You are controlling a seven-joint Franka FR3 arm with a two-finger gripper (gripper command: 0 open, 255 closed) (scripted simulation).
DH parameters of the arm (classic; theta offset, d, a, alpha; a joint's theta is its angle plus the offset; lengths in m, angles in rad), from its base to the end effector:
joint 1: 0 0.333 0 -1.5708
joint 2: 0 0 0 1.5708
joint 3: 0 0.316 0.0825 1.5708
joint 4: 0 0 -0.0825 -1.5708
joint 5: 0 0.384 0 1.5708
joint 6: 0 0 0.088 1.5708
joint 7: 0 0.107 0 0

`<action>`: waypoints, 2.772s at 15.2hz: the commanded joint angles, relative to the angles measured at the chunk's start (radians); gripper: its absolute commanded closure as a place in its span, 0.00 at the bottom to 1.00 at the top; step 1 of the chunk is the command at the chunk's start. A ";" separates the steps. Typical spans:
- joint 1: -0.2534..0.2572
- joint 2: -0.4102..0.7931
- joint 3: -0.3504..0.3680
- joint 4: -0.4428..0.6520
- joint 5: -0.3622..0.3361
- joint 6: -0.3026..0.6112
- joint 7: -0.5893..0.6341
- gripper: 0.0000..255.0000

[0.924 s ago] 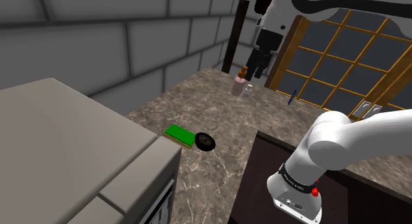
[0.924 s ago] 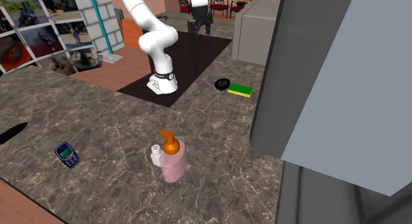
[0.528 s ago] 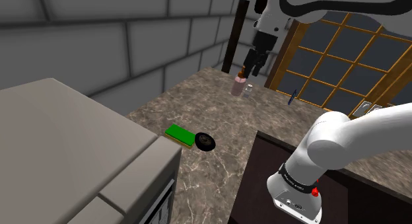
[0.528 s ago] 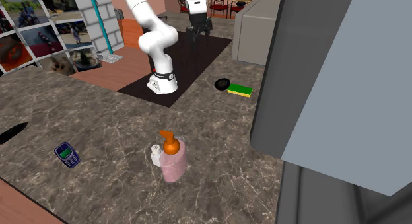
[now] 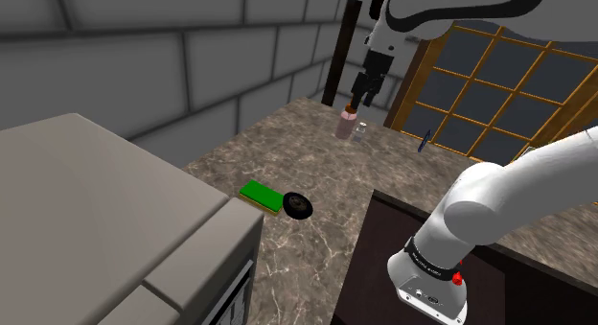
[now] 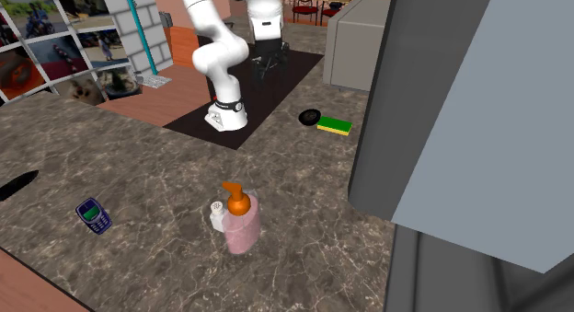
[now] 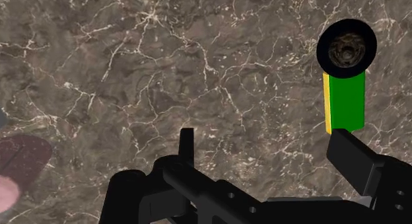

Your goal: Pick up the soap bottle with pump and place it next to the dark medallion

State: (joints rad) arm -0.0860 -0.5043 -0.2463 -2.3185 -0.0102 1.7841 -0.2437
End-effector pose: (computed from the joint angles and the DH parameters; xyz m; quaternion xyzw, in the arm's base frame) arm 0.3743 -0.1411 0.5209 -0.9979 0.0270 0.0060 0.0578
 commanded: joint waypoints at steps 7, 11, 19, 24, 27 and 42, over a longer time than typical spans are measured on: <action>-0.028 0.262 -0.121 0.185 -0.005 0.069 -0.150 0.00; -0.046 0.401 -0.172 0.299 0.024 0.087 -0.228 0.00; -0.124 0.706 -0.236 0.589 0.131 0.072 -0.381 0.00; -0.213 0.912 -0.243 0.830 0.208 0.021 -0.455 0.00; -0.268 1.018 -0.237 0.971 0.241 -0.019 -0.479 0.00; -0.260 1.027 -0.231 0.881 0.249 0.078 -0.487 0.00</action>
State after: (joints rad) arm -0.3457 0.5226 -0.4773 -1.4375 0.2383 1.8620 -0.7306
